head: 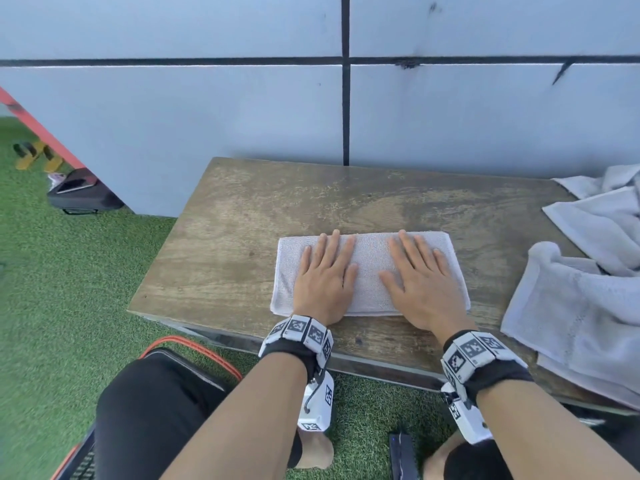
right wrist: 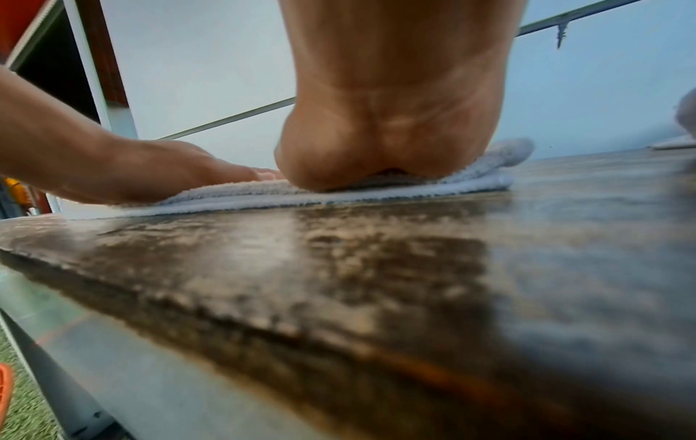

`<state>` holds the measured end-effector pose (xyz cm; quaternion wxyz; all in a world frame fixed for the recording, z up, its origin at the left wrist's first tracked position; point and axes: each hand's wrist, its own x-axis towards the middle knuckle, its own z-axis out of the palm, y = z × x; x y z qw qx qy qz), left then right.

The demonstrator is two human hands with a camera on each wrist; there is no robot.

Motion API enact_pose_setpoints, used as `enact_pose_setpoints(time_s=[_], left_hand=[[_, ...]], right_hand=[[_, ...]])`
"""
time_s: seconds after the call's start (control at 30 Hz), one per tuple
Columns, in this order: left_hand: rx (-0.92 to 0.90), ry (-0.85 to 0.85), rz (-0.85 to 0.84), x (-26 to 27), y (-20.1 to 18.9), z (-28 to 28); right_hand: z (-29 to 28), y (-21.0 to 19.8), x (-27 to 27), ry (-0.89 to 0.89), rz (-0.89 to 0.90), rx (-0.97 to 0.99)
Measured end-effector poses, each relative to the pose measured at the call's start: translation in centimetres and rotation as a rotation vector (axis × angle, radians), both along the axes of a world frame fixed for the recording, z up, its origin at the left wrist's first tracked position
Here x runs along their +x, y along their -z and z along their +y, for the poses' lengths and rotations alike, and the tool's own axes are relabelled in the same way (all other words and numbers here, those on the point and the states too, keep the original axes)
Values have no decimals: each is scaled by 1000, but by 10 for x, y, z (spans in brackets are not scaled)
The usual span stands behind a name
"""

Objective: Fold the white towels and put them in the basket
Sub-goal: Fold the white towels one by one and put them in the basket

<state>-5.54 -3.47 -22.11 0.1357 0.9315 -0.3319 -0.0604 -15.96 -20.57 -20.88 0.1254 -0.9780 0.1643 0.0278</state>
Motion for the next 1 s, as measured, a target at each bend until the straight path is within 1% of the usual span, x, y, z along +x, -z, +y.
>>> enact_pose_setpoints(time_s=[0.17, 0.33, 0.43, 0.57, 0.63, 0.67, 0.73, 0.8, 0.87, 0.93, 1.0], left_hand=[[28, -44, 6, 11, 0, 24], [58, -6, 9, 17, -4, 43], [82, -11, 35, 18, -8, 49], [119, -43, 48, 13, -13, 53], [144, -71, 61, 8, -16, 52], [166, -87, 66, 5, -17, 52], [205, -115, 72, 1, -20, 50], [244, -135, 50, -4, -25, 50], [291, -150, 0, -9, -32, 50], [349, -154, -40, -16, -44, 48], [396, -122, -87, -26, -60, 48]], right_hand=[[-4, -1, -3, 16, 4, -23], [-10, 4, -8, 86, 10, -38], [-15, 7, -13, 128, 2, 5], [-13, 0, -12, 141, 75, 12], [-8, -8, -10, 138, 107, -30], [-3, -13, -11, 129, 82, -76], [12, -23, -19, 75, -52, -177], [33, -23, -31, -36, -204, -179], [51, -19, -43, -117, -227, -101], [56, -15, -49, -94, -212, -21], [49, -12, -51, -54, -176, -21]])
